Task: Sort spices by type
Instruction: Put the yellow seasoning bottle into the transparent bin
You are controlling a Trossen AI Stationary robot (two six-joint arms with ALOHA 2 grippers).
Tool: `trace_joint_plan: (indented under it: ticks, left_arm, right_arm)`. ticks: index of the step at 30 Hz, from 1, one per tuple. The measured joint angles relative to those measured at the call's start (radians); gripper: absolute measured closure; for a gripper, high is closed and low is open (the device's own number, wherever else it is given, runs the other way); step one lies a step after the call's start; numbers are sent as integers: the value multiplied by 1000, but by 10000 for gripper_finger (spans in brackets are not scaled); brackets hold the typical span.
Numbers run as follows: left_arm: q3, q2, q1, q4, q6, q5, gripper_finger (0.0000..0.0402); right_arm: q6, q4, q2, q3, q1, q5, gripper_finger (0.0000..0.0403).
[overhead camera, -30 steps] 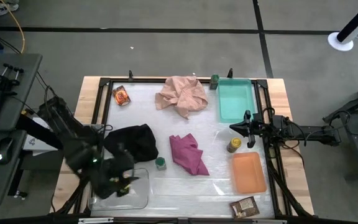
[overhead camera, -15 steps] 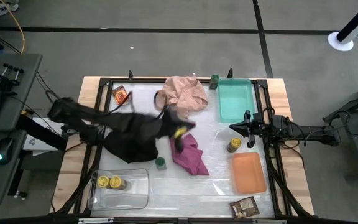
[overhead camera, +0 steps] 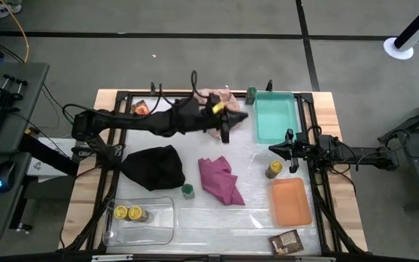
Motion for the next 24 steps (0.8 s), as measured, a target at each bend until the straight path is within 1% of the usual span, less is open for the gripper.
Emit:
trace_joint_plan:
  ticks: [3, 7, 10, 12, 14, 16, 18, 21, 24]
  left_arm:
    - [0, -7, 23, 20, -1, -2, 401]
    - [0, -29, 28, 6, -34, 0, 401]
    - [0, -48, 24, -1, -33, 0, 401]
    - [0, -65, 23, -31, -29, -7, 401]
    - [0, -84, 23, -76, -29, -19, 401]
    - [1, -97, 23, -125, -28, -38, 401]
    - [1, -104, 23, -172, -34, -59, 401]
    - [1, -105, 22, -207, -54, -64, 401]
    - [1, -105, 15, -251, -62, -65, 401]
  right_arm:
    - [0, 0, 0, 0, 0, 0, 402]
    - [17, 22, -1, 0, 0, 11, 402]
    - [254, 136, 0, 0, 0, 8, 402]
    - [368, 237, 3, 0, 0, 16, 402]
    - [396, 334, 15, 7, -1, -26, 402]
    - [406, 314, 57, 68, 0, -78, 402]
    - [400, 138, 130, 174, 0, -116, 402]
    - [351, -286, 296, 376, 0, -125, 402]
    - [265, -651, 463, 543, 0, -134, 402]
